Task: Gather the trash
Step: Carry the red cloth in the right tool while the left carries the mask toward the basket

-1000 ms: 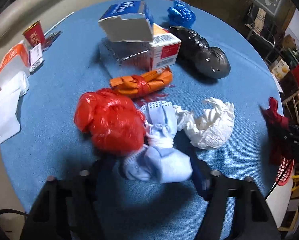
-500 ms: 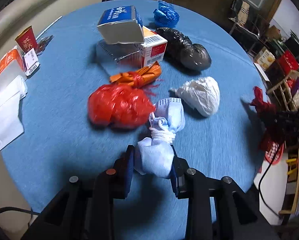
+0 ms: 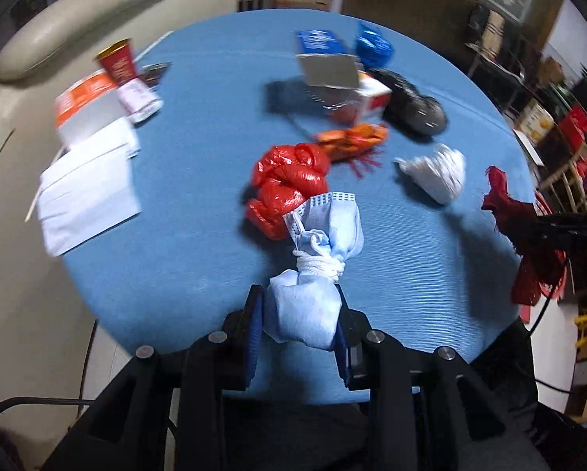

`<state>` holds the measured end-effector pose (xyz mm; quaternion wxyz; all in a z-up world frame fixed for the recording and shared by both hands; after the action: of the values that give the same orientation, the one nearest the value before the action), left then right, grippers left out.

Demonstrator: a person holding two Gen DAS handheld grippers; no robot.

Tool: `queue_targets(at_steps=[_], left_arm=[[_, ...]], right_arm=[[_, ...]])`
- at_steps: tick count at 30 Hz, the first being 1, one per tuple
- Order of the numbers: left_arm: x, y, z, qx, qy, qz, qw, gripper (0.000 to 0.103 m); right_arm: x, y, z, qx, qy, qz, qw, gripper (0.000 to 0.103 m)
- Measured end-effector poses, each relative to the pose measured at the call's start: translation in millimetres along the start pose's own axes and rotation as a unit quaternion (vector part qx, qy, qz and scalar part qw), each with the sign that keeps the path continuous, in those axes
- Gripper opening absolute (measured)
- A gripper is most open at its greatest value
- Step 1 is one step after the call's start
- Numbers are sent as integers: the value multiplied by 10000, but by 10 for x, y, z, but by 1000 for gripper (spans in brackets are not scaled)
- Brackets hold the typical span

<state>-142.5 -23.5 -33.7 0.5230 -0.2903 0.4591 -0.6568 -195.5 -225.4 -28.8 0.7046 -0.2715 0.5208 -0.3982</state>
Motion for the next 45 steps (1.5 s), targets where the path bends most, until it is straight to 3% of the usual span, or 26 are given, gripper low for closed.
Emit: queue_targets(at_steps=[5,14,27,31,45], left_arm=[[-328,-36,-164,-97,-78,300,9995,33],[-1205,-150,-651,-446,-451,1078,9921,33],[-1938,-327,-1039,-624,-1063,1807,9758,33],[-2073,-384,-1029,-536,-1306,1910,9714,33],[-1755,-481,-540,-35,-1263,1793,9757,33]], right_arm=[[-447,181,96,-70,-192,452,9988,36],[-1403,779,25,-640,-637,1285,9876,36],[-2312,1336,-61,-1084,-1053,1816,9717,36],[-2405,1374,-47,-1046,-1078,1834,9715,36],[-2204,1034,253,-332,-730,1918,9781,36]])
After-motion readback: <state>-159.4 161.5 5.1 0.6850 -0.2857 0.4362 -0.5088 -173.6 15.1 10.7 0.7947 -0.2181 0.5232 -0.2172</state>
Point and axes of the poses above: each gripper's, at about its wrist camera, not at the fingertips, and y roughly the way its jaws point, x to its right, z to its top, the point moved 10 cm from there along y, roughly the way its jaws point, and after that the axes turned 10 degrees about z, right-handed, at the moved point
